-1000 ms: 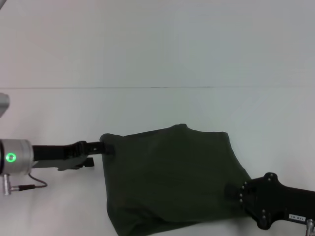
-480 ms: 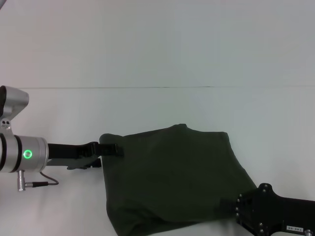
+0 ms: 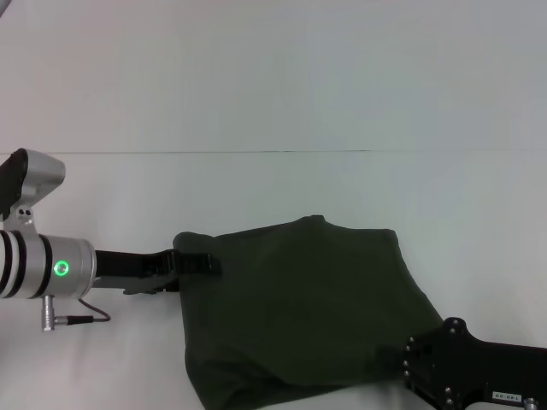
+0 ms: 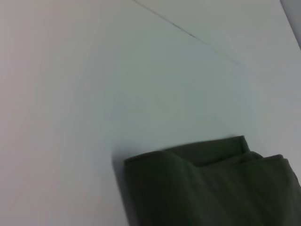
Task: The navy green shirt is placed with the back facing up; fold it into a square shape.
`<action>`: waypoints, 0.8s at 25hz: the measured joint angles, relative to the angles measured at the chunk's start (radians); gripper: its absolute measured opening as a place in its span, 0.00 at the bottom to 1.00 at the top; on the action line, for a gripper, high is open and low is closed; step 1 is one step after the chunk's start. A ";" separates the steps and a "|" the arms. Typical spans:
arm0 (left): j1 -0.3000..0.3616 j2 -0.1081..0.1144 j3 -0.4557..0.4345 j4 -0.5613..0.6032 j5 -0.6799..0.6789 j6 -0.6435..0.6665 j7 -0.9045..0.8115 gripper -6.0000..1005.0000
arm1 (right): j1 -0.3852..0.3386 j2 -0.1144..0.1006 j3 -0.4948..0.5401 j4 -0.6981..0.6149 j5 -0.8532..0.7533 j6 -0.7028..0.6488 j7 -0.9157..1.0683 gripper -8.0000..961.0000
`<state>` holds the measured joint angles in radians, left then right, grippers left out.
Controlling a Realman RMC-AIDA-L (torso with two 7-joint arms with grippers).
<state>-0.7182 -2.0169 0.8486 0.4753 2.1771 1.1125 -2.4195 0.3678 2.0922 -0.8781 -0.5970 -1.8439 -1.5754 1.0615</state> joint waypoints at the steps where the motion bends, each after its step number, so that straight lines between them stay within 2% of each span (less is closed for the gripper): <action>1: 0.000 0.000 0.000 0.003 0.000 -0.001 0.003 0.84 | 0.000 0.000 0.000 0.000 0.000 0.000 0.000 0.01; 7: 0.000 -0.003 0.004 0.019 0.010 -0.014 0.006 0.84 | 0.001 0.001 0.000 0.000 0.001 0.000 0.000 0.01; 17: -0.007 0.000 0.017 0.020 0.025 -0.019 0.012 0.62 | 0.014 0.002 0.001 0.000 0.002 0.000 0.004 0.01; 20: -0.007 0.000 0.017 0.020 0.026 -0.021 0.020 0.52 | 0.016 0.002 0.001 0.000 0.002 0.000 0.006 0.01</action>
<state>-0.7251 -2.0169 0.8654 0.4955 2.2026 1.0914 -2.3990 0.3842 2.0938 -0.8774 -0.5966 -1.8422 -1.5753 1.0672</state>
